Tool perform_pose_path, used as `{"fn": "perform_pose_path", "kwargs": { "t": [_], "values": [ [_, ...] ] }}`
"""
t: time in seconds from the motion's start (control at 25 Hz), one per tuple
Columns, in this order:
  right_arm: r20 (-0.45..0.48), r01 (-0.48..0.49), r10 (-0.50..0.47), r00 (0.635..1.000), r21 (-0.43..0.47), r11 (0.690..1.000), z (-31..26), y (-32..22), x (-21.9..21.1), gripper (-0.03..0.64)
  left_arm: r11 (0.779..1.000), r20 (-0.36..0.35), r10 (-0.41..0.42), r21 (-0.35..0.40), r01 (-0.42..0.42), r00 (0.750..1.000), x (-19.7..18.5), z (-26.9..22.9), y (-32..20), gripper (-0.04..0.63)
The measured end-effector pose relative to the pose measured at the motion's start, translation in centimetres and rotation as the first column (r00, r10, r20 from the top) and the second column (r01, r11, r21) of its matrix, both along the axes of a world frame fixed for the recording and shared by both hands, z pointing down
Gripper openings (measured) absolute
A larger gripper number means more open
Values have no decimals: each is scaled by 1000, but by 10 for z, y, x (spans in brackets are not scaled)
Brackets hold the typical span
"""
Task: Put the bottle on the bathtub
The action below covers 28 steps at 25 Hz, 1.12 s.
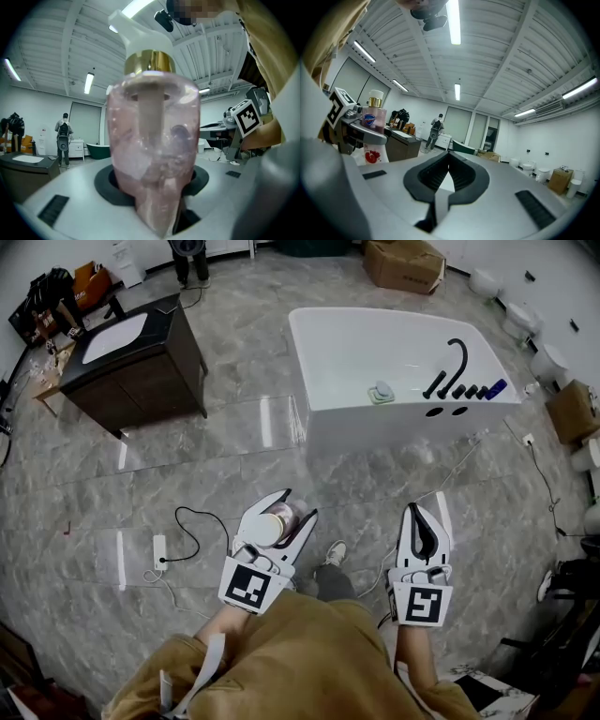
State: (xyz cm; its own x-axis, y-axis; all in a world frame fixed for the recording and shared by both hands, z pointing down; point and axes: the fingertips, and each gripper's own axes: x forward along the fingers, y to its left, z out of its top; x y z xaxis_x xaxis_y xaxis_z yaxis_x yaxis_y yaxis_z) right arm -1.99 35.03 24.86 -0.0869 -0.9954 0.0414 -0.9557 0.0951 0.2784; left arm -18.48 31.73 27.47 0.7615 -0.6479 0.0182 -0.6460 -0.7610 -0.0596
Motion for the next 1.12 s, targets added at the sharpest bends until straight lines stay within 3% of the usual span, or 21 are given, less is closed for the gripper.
{"fn": "perform_pose_path", "kwargs": {
  "t": [0.28, 0.8, 1.12],
  "values": [
    [40, 27, -27, 999, 1, 1000, 3, -60, 26, 6, 1000, 15, -11, -2, 11, 1000, 23, 5, -51, 199],
    [65, 142, -143, 988, 16, 990, -7, -224, 103, 6, 992, 32, -119, -32, 120, 992, 93, -2, -187, 199],
    [98, 216, -218, 971, 22, 976, -2, -283, 130, 6, 984, 48, -176, -26, 178, 983, 128, -6, -232, 199]
  ]
}}
